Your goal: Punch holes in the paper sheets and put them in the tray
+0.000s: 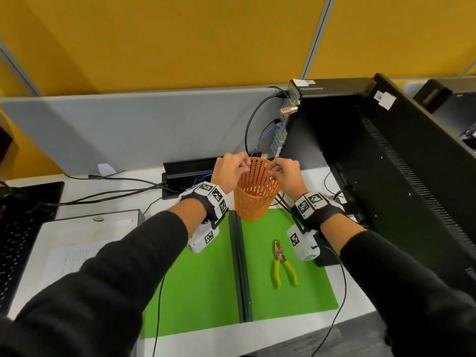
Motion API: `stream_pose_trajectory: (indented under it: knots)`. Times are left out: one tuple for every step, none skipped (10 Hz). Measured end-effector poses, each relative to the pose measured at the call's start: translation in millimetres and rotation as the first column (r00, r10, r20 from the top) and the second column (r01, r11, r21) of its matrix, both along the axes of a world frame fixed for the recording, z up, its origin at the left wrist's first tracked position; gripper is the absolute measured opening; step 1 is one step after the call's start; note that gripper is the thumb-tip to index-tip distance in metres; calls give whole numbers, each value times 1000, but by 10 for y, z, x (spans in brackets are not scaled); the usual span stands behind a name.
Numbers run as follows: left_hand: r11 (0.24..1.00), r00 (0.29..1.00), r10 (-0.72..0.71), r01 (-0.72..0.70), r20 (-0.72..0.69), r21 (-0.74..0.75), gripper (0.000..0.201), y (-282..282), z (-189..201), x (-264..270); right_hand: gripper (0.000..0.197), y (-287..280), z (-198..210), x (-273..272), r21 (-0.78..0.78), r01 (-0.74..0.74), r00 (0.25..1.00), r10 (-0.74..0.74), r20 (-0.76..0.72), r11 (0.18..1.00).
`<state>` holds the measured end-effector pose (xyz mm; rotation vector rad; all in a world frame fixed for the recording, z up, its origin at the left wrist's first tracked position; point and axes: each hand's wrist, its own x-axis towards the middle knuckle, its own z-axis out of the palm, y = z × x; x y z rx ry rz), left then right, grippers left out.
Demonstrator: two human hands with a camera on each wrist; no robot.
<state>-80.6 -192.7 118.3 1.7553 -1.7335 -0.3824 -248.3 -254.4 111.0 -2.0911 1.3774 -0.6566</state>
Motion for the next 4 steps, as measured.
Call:
stream_pose_trajectory:
  knots:
    - [1000, 994, 2, -2, 109, 2, 20, 35, 30, 12, 14, 8, 15, -2, 1, -13, 1000, 13, 24, 1000]
    - [1000, 980, -10, 8, 196, 10, 27, 97, 64, 62, 13, 36, 44, -3, 4, -34, 999, 33, 41, 999]
    - [1000, 977, -13, 12, 215, 8, 43, 136, 84, 177, 21, 19, 83, 19, -24, -29, 999, 30, 31, 999]
    - [997, 971, 80, -75, 224, -31, 57, 219, 146, 278, 38, 86, 140, -4, -35, -17, 999, 18, 35, 999]
